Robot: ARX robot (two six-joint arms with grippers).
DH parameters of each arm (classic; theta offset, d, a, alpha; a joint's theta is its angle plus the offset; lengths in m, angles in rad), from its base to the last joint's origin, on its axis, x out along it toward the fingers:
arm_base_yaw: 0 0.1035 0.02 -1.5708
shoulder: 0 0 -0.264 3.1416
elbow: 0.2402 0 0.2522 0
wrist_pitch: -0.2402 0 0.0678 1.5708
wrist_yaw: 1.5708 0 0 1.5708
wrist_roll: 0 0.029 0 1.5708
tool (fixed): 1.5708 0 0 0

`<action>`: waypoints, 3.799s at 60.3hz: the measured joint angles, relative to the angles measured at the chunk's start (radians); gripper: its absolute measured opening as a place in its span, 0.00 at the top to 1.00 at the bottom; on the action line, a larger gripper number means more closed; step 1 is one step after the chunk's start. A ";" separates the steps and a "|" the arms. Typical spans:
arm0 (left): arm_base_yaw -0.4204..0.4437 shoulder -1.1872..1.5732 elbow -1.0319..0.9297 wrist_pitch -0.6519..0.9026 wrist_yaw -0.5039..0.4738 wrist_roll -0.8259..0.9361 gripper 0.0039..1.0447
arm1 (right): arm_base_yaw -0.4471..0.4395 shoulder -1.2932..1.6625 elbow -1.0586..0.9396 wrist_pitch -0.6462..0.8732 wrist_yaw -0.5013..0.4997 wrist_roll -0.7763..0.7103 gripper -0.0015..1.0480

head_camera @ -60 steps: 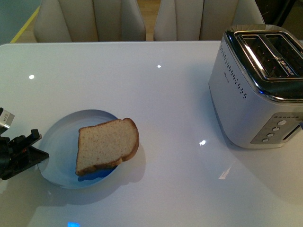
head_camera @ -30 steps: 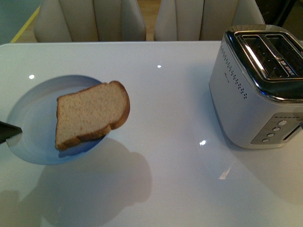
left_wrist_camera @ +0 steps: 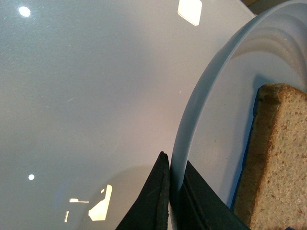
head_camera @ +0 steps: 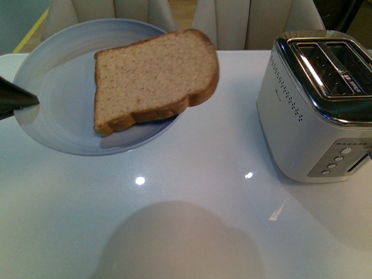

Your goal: Left arm holds plate, right arm toasts bread

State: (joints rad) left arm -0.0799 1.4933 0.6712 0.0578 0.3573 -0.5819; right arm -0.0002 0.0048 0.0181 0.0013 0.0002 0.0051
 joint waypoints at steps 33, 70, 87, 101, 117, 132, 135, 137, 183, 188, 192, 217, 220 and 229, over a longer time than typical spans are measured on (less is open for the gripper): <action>-0.302 -0.059 0.053 -0.058 -0.126 -0.195 0.97 | 0.000 0.000 0.000 0.000 0.000 0.000 0.09; -0.302 -0.059 0.053 -0.058 -0.130 -0.203 0.97 | 0.018 0.052 0.042 -0.122 0.075 0.064 0.09; -0.302 -0.061 0.053 -0.058 -0.133 -0.206 0.97 | 0.008 0.236 0.127 -0.289 0.081 0.329 0.09; -0.302 -0.061 0.053 -0.058 -0.131 -0.206 0.97 | 0.034 0.456 0.237 -0.134 -0.014 0.452 0.09; -0.302 -0.061 0.053 -0.058 -0.131 -0.206 0.97 | 0.176 0.758 0.352 0.108 -0.145 0.698 0.09; -0.302 -0.061 0.053 -0.058 -0.132 -0.206 0.97 | 0.290 0.952 0.352 0.262 -0.163 0.812 0.09; -0.302 -0.061 0.053 -0.058 -0.132 -0.206 0.97 | 0.297 0.974 0.352 0.283 -0.170 0.825 0.09; -0.302 -0.061 0.053 -0.058 -0.132 -0.206 0.97 | 0.306 0.992 0.352 0.299 -0.174 0.843 0.09; -0.302 -0.061 0.053 -0.058 -0.132 -0.206 0.97 | 0.397 1.152 0.395 0.403 -0.148 0.924 0.24; -0.302 -0.061 0.053 -0.058 -0.132 -0.206 0.97 | 0.396 1.152 0.395 0.404 -0.148 0.925 0.39; -0.302 -0.061 0.053 -0.058 -0.132 -0.206 0.97 | 0.393 1.153 0.395 0.405 -0.150 0.925 0.49; -0.302 -0.061 0.053 -0.058 -0.130 -0.209 0.97 | 0.369 1.120 0.395 0.375 -0.151 0.922 0.97; -0.302 -0.061 0.053 -0.058 -0.130 -0.209 0.97 | 0.362 1.099 0.395 0.357 -0.151 0.917 0.97; -0.302 -0.061 0.053 -0.058 -0.130 -0.209 0.97 | 0.333 1.033 0.407 0.288 -0.151 0.877 0.97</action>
State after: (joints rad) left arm -0.3817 1.4323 0.7246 -0.0006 0.2272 -0.7906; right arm 0.3328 1.0374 0.4252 0.2897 -0.1513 0.8822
